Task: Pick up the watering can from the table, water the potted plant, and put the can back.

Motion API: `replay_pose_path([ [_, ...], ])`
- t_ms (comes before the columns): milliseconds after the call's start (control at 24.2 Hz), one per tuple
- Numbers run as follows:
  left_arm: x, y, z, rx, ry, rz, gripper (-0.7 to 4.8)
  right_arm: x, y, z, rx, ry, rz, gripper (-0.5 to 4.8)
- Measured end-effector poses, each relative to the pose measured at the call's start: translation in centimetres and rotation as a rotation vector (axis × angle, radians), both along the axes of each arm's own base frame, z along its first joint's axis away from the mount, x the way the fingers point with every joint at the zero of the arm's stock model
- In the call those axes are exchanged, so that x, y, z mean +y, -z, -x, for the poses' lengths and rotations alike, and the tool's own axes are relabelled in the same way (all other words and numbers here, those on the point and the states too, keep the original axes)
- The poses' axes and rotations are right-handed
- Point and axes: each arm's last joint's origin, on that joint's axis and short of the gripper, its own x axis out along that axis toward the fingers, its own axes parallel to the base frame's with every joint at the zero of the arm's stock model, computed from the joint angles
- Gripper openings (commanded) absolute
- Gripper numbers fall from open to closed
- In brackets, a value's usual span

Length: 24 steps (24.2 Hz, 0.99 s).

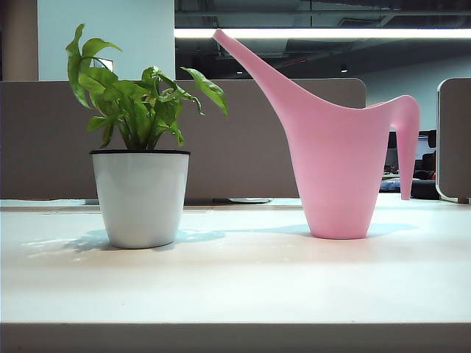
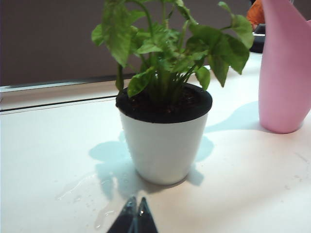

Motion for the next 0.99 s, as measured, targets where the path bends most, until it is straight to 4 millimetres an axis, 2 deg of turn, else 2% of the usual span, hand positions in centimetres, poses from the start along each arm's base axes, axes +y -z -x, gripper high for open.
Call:
replay_pose_path([
  [165, 0.01, -0.44, 0.02, -0.038, 0.001, 0.013, -0.06, 0.16, 0.01, 0.05, -0.012, -0.028, 0.044, -0.08],
  [990, 0.0, -0.42, 0.02, -0.037, 0.001, 0.012, -0.06, 0.15, 0.01, 0.04, -0.012, -0.028, 0.045, -0.08],
])
